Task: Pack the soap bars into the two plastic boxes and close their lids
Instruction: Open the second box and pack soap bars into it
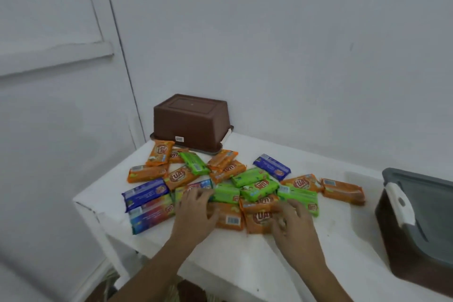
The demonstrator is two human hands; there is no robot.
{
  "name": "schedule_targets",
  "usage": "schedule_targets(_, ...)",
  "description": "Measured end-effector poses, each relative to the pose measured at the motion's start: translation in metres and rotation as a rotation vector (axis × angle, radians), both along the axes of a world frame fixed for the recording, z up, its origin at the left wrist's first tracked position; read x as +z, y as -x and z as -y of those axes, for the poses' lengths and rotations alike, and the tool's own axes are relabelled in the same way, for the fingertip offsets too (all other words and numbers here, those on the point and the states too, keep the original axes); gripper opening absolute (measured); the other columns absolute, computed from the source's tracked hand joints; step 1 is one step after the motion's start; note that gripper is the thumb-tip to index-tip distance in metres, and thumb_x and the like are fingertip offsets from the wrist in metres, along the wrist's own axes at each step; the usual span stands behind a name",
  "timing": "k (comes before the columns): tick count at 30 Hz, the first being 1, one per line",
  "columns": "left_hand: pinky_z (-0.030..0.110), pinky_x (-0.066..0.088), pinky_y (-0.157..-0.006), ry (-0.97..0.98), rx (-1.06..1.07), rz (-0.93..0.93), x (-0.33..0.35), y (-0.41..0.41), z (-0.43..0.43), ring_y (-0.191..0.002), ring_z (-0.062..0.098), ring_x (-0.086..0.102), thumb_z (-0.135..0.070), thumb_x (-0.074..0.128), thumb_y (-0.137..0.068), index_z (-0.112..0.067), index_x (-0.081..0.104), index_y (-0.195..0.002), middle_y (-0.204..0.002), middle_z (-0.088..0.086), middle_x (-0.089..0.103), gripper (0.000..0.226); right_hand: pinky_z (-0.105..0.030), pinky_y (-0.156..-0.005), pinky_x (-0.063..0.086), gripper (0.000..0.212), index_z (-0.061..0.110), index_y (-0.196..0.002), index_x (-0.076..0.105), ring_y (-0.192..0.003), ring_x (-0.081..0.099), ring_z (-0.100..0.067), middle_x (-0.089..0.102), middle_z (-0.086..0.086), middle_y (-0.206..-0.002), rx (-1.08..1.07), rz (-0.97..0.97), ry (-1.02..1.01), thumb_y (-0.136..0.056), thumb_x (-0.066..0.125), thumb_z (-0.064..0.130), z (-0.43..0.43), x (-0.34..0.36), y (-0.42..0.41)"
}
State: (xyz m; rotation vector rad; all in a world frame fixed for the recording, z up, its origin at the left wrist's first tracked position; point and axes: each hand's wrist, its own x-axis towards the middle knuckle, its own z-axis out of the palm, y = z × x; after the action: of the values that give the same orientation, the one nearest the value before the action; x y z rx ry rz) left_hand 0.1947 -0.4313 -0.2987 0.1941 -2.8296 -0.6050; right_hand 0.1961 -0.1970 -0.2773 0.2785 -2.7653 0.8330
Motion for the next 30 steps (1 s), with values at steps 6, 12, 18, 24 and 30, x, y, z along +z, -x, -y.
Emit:
schedule_targets(6,0.038,0.037,-0.1,0.005,0.031,0.013,0.002,0.015,0.037,-0.12,0.017,0.043,-0.052,0.049,-0.088,-0.033,0.05,-0.126,-0.125,-0.004,0.05,0.042,-0.04,-0.093,0.038,0.034,0.029,-0.117,0.057,-0.111,0.051,-0.023,0.053,-0.002,-0.118,-0.017,0.057,-0.273,-0.088,0.049,0.044,0.055,-0.004,0.031)
schedule_targets(12,0.036,0.03,-0.102,0.052,0.019,0.049,0.001,0.05,0.078,-0.122,0.014,0.043,-0.054,0.043,-0.091,-0.035,0.046,-0.13,-0.13,-0.007,0.049,0.043,-0.034,-0.095,0.038,0.034,0.03,-0.114,0.057,-0.11,0.047,-0.018,0.052,0.0,-0.114,-0.031,0.059,-0.318,-0.091,0.043,0.051,0.1,-0.003,0.086)
schedule_targets(18,0.038,0.03,-0.098,0.128,0.05,-0.001,0.005,0.095,0.121,-0.117,0.016,0.045,-0.062,0.024,-0.083,-0.033,0.052,-0.123,-0.121,-0.006,0.052,0.056,-0.031,-0.084,0.042,0.029,0.027,-0.104,0.056,-0.098,0.05,-0.016,0.053,0.0,-0.106,0.041,0.035,-0.263,-0.09,0.045,0.049,0.14,-0.01,0.146)
schedule_targets(24,0.037,0.032,-0.093,0.13,0.184,0.002,0.014,0.146,0.168,-0.109,0.02,0.046,-0.053,0.043,-0.091,-0.027,0.05,-0.118,-0.115,0.0,0.051,0.038,-0.035,-0.086,0.044,0.028,0.024,-0.108,0.061,-0.103,0.051,-0.027,0.054,-0.007,-0.105,0.029,0.144,-0.113,-0.089,0.052,0.042,0.177,0.001,0.203)
schedule_targets(30,0.045,0.038,-0.096,-0.027,0.301,0.067,0.022,0.196,0.216,-0.114,0.027,0.049,-0.052,0.044,-0.092,-0.021,0.046,-0.126,-0.12,0.009,0.052,0.046,-0.041,-0.091,0.038,0.049,0.021,-0.121,0.047,-0.109,0.052,-0.031,0.055,-0.008,-0.112,-0.073,0.257,-0.103,-0.084,0.056,0.051,0.201,0.005,0.244)
